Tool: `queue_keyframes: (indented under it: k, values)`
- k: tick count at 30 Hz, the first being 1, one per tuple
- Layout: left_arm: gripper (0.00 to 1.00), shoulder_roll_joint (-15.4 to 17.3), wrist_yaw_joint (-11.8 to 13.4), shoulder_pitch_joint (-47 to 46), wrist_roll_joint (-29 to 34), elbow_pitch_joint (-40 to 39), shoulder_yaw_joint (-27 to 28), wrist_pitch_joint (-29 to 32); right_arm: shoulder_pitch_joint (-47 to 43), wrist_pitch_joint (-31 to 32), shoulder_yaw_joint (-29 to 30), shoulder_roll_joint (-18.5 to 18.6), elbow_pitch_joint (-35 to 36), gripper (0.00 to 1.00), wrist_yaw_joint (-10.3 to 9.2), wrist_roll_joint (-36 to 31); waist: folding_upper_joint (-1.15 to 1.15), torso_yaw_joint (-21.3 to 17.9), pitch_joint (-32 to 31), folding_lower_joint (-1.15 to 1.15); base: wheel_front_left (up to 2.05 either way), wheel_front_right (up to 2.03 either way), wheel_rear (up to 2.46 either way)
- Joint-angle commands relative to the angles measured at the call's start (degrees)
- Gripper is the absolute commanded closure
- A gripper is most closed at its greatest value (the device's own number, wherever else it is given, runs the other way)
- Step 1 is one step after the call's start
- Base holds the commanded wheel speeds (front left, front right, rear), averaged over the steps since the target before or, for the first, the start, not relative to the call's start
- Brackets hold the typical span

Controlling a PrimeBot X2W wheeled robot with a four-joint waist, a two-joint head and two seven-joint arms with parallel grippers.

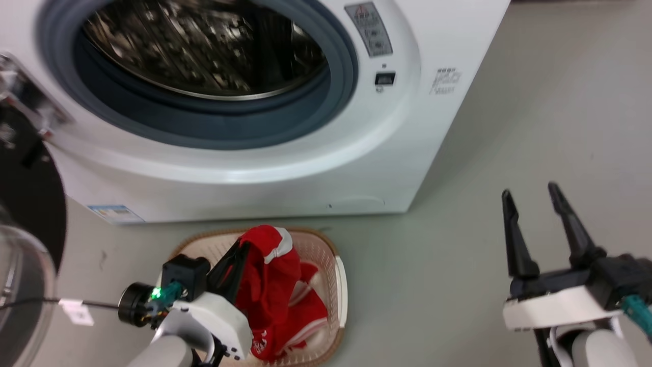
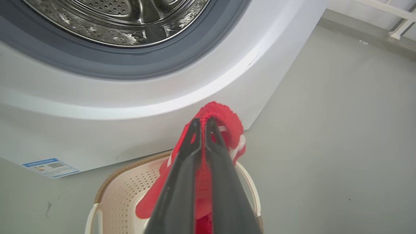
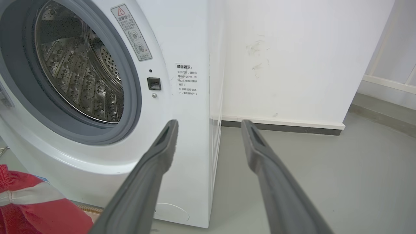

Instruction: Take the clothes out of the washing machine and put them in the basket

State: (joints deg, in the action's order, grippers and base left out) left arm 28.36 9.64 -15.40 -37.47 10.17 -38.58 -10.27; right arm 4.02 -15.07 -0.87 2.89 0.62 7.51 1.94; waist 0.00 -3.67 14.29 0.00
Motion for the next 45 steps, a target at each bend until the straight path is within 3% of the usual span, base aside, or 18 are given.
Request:
queue_keyframes:
  k: [1, 9, 18, 25, 33, 34, 35, 36, 45]
  values:
    - [1.00, -0.6, -1.3, -2.0, -0.1, 2.9, -0.2, -0.5, 1.7, -0.2, 0.3, 0.0, 0.5, 0.00, -0.04, 0.2, 0.00, -1.2, 4.9, 0.00, 0.00, 0.00, 0.00]
    - [1.00, -5.3, -7.5, -10.3, 0.2, 22.6, -2.0, -2.0, 6.1, -0.1, 1.9, 0.0, 1.4, 0.00, -0.04, 1.1, 0.00, -3.6, 14.1, 0.00, 0.00, 0.00, 0.00]
    - [1.00, -9.0, -12.9, -21.6, 2.8, 42.9, -5.1, -0.9, 10.4, -0.2, 2.9, -0.1, 2.6, 0.00, -0.04, 2.7, 0.00, -5.7, 23.4, 0.00, 0.00, 0.00, 0.00]
    - [1.00, -10.7, -14.6, -28.6, 3.5, 55.1, -6.4, 2.0, 12.7, -0.2, 3.8, -0.1, 3.3, 0.00, -0.04, 3.7, 0.00, -6.6, 29.4, 0.00, 0.00, 0.00, 0.00]
    - [1.00, -12.6, -14.9, -31.6, 2.4, 61.1, -6.0, 2.0, 13.8, -0.1, 4.3, 0.0, 3.2, 0.00, -0.04, 4.5, 0.00, -7.2, 32.0, 0.00, 0.00, 0.00, 0.00]
    - [0.98, -12.8, -15.0, -31.6, 2.3, 61.4, -6.0, 1.8, 13.9, -0.2, 4.3, 0.0, 3.1, 0.00, -0.04, 4.6, 0.00, -7.2, 31.9, 0.00, 0.00, 0.00, 0.00]
    - [0.15, -12.9, -14.9, -31.7, 2.6, 61.6, -6.4, 1.4, 13.9, -0.2, 4.4, 0.0, 2.9, 0.00, -0.04, 4.8, 0.00, -7.1, 31.7, 0.00, 0.00, 0.00, 0.00]
    - [0.00, -13.1, -14.8, -31.9, 2.6, 61.8, -6.4, 0.8, 13.9, -0.1, 4.3, 0.0, 2.7, 0.00, -0.04, 4.7, 0.00, -7.0, 31.3, 0.00, 0.00, 0.00, 0.00]
    - [0.00, -15.4, -14.8, -29.1, 0.1, 62.9, -4.5, -3.1, 12.2, -0.1, 3.2, 0.0, 1.1, 0.00, -0.04, 3.9, 0.00, -5.7, 24.2, 0.00, 0.00, 0.00, 0.00]
